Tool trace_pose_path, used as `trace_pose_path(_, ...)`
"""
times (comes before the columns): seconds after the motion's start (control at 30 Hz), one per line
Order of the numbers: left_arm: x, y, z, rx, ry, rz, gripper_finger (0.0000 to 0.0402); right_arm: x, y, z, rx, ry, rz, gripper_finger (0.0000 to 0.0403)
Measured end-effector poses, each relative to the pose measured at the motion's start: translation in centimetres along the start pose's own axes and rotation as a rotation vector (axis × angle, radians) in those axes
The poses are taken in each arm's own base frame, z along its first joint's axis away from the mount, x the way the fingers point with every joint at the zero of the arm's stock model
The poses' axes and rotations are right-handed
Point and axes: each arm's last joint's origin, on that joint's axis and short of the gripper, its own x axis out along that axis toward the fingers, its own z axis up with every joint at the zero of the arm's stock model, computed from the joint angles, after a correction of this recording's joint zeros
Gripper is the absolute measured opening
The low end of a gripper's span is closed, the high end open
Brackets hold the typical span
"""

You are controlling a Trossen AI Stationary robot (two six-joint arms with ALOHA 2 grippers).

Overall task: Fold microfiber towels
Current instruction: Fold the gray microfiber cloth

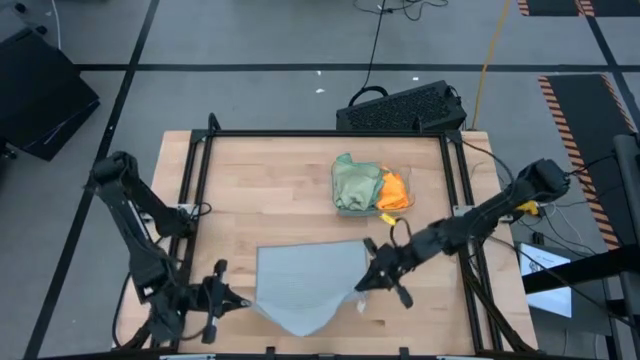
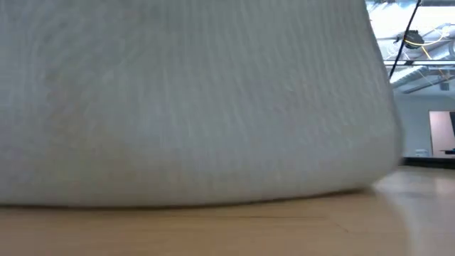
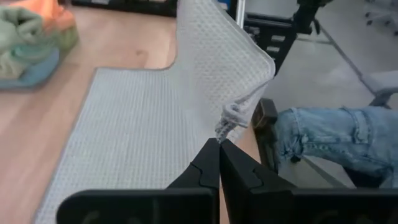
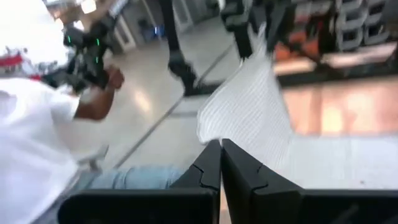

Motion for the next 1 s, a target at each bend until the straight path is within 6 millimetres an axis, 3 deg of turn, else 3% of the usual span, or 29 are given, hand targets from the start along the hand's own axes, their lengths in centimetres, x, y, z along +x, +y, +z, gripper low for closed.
trace_pose_path(0.2, 1.4, -0.5, -1.7, 0.002, 0.012, 0.074, 0.0005, 1.5, 0.3, -3.7, 0.005, 0.141, -0.166, 0.0)
trace_pose_path(0.37, 2.0, 0.4, -2.3, 0.002, 0.044, 0.159, 0.0004, 1.5, 0.1, -5.4, -0.02, 0.219, -0.336, 0.0)
trace_pose_path(0.57, 3.7, 2.8, -3.0, -0.045, 0.144, 0.342, 0.0003, 0.7, -0.9, -6.7, -0.063, 0.294, -0.505, 0.0)
trace_pose_path(0.73, 4.6, 3.9, -3.6, -0.065, 0.209, 0.434, 0.0004, -0.6, -3.0, -8.6, -0.056, 0.326, -0.626, 0.0)
trace_pose_path(1.0, 6.4, 6.2, -5.2, -0.088, 0.304, 0.582, 0.0006, -2.4, -5.7, -10.4, 0.018, 0.26, -0.69, 0.0)
